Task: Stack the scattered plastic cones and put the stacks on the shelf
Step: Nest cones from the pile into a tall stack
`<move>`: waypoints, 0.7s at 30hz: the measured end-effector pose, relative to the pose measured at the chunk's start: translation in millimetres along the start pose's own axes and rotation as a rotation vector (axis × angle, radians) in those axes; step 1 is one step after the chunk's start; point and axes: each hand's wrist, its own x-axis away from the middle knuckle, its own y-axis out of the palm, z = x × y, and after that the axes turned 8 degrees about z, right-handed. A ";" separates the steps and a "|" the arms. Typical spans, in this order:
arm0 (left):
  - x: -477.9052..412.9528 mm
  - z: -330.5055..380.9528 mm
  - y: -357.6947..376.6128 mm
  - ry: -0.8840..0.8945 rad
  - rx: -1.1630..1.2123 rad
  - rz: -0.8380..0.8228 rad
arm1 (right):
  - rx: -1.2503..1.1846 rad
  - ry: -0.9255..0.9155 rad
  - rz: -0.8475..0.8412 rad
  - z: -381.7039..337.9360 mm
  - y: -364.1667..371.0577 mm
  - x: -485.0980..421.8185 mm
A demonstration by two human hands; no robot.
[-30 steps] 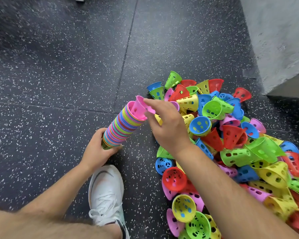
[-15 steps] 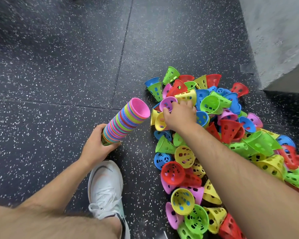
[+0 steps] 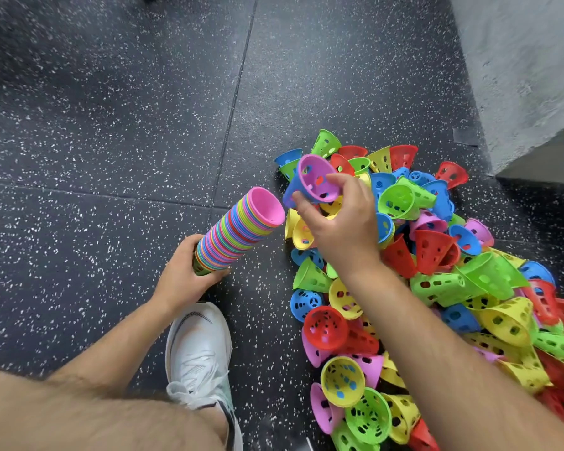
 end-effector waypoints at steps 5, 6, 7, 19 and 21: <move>1.0 -0.1 1.4 0.019 -0.006 0.000 | 0.017 0.000 -0.438 -6.7 11.2 15.3; 1.3 -0.3 1.5 0.020 -0.005 0.002 | 0.011 0.012 -0.456 -4.0 11.4 17.2; 1.4 -0.5 1.5 0.019 -0.004 0.003 | -0.002 0.033 -0.427 -1.4 10.4 18.5; 2.1 -3.2 1.2 0.023 0.003 0.003 | 0.636 -0.287 -0.589 49.1 13.2 23.6; 2.6 -2.8 0.9 0.019 0.009 0.007 | 0.540 -0.239 -0.503 45.8 8.7 19.9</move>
